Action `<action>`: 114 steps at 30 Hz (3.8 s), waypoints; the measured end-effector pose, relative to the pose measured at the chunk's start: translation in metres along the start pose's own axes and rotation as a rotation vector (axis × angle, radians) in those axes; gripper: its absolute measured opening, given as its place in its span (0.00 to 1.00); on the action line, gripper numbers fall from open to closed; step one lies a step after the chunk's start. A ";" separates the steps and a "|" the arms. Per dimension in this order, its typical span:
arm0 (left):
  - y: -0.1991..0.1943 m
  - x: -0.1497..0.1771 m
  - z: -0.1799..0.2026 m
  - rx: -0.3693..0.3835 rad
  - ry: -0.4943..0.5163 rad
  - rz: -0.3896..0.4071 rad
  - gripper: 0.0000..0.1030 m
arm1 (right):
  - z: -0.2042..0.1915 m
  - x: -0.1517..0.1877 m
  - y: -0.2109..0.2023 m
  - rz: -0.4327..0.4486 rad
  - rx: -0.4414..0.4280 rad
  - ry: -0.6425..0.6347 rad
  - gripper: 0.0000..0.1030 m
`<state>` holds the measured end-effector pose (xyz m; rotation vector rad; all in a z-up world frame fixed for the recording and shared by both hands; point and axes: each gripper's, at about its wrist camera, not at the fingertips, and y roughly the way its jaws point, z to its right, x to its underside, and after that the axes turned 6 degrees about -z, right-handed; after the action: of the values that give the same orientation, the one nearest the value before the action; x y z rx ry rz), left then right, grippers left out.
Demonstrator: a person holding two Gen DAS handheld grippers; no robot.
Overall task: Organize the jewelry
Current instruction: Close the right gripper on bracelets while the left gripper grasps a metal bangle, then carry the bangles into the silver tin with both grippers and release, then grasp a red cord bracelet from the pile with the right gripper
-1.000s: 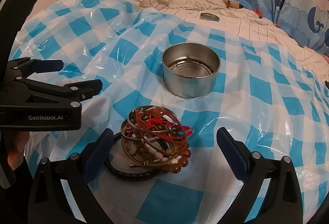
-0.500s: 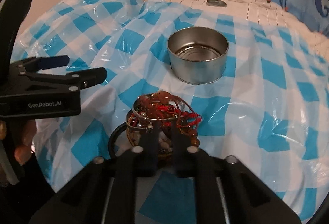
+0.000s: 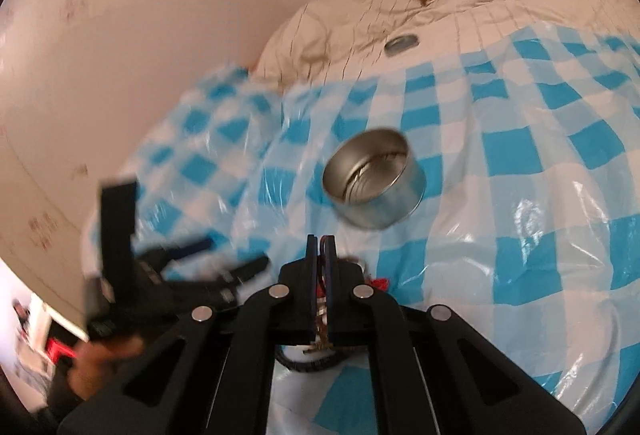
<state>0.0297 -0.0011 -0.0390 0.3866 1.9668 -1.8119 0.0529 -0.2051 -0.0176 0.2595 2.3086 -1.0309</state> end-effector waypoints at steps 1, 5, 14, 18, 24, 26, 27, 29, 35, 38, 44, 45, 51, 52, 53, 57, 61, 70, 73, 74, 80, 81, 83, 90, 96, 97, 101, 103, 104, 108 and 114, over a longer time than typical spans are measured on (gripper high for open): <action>0.002 0.000 0.004 0.008 0.015 0.000 0.93 | 0.004 -0.002 -0.005 0.018 -0.008 0.020 0.04; 0.018 -0.002 0.030 0.027 0.098 -0.019 0.93 | 0.019 -0.009 -0.015 0.051 -0.036 0.083 0.04; 0.037 -0.008 0.048 0.097 0.114 -0.050 0.93 | 0.034 -0.012 -0.019 0.056 -0.056 0.121 0.04; 0.030 -0.004 0.055 0.119 0.156 -0.030 0.93 | 0.037 -0.012 -0.019 0.051 -0.068 0.133 0.04; 0.036 -0.004 0.059 0.161 0.161 -0.053 0.93 | 0.036 -0.011 -0.017 0.042 -0.074 0.129 0.04; 0.034 -0.002 0.060 0.188 0.163 -0.051 0.91 | 0.036 -0.011 -0.017 0.042 -0.075 0.133 0.04; 0.033 -0.002 0.060 0.198 0.163 -0.045 0.84 | 0.036 -0.010 -0.017 0.042 -0.075 0.133 0.04; 0.033 -0.001 0.059 0.223 0.156 -0.052 0.70 | 0.036 -0.011 -0.017 0.041 -0.075 0.133 0.04; 0.035 0.001 0.054 0.288 0.124 -0.080 0.58 | 0.036 -0.011 -0.017 0.039 -0.074 0.136 0.04; 0.034 0.001 0.054 0.293 0.125 -0.072 0.58 | 0.036 -0.011 -0.017 0.039 -0.074 0.134 0.04; 0.018 -0.004 0.043 0.318 0.093 -0.025 0.58 | 0.035 -0.009 -0.017 0.042 -0.073 0.132 0.04; 0.015 -0.005 0.042 0.322 0.090 -0.017 0.58 | 0.035 -0.010 -0.018 0.044 -0.073 0.130 0.04; -0.007 -0.033 0.031 0.369 0.055 0.077 0.58 | 0.030 -0.012 -0.024 0.068 -0.062 0.114 0.04; -0.007 -0.043 0.031 0.367 0.050 0.092 0.58 | 0.029 -0.012 -0.025 0.071 -0.060 0.111 0.04; -0.007 -0.050 0.031 0.370 0.047 0.099 0.58 | 0.029 -0.012 -0.026 0.073 -0.057 0.109 0.04; 0.005 -0.077 0.040 0.377 0.039 0.109 0.58 | 0.029 -0.012 -0.027 0.075 -0.059 0.112 0.04; 0.034 -0.103 0.051 0.355 0.023 0.086 0.58 | 0.029 -0.012 -0.026 0.076 -0.058 0.109 0.04; 0.022 -0.107 0.004 0.374 -0.121 0.096 0.76 | 0.015 -0.029 -0.019 0.070 -0.056 0.065 0.04; 0.002 -0.095 -0.024 0.353 -0.208 0.122 0.82 | 0.002 -0.046 -0.010 0.071 -0.076 0.033 0.04; -0.003 -0.089 -0.031 0.340 -0.230 0.124 0.83 | -0.003 -0.054 -0.005 0.073 -0.084 0.027 0.04; -0.006 -0.041 -0.042 0.240 -0.226 0.057 0.86 | -0.006 -0.090 0.039 0.040 -0.044 0.015 0.18; -0.003 -0.038 -0.039 0.230 -0.204 0.039 0.86 | 0.001 -0.092 0.051 0.007 0.000 0.028 0.42; -0.002 -0.033 -0.032 0.210 -0.151 0.025 0.86 | 0.015 -0.086 0.053 -0.003 0.046 0.081 0.48; -0.009 -0.012 -0.019 0.182 -0.088 0.025 0.86 | 0.034 -0.032 -0.005 0.039 0.138 0.105 0.64; -0.004 0.005 0.014 0.177 0.021 0.001 0.86 | 0.052 -0.015 -0.019 0.038 0.129 0.231 0.66; -0.005 0.007 0.020 0.185 0.042 0.000 0.86 | 0.052 -0.014 -0.021 0.043 0.126 0.234 0.67; -0.007 0.016 0.040 0.179 0.136 0.000 0.86 | 0.048 -0.011 -0.015 0.025 0.113 0.227 0.70; -0.006 0.020 0.046 0.162 0.173 -0.005 0.86 | 0.048 -0.009 -0.012 0.004 0.097 0.223 0.70; -0.005 0.021 0.047 0.160 0.182 -0.009 0.86 | 0.047 -0.009 -0.008 -0.017 0.096 0.214 0.70; 0.000 0.025 0.046 0.172 0.203 -0.026 0.86 | 0.042 -0.006 0.009 -0.075 0.109 0.180 0.70; 0.000 0.026 0.032 0.198 0.190 -0.032 0.86 | 0.033 -0.001 0.029 -0.152 0.059 0.127 0.70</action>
<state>0.0109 -0.0352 -0.0531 0.6134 1.9299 -2.0648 0.0795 -0.2092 -0.0523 0.1789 2.4452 -1.1896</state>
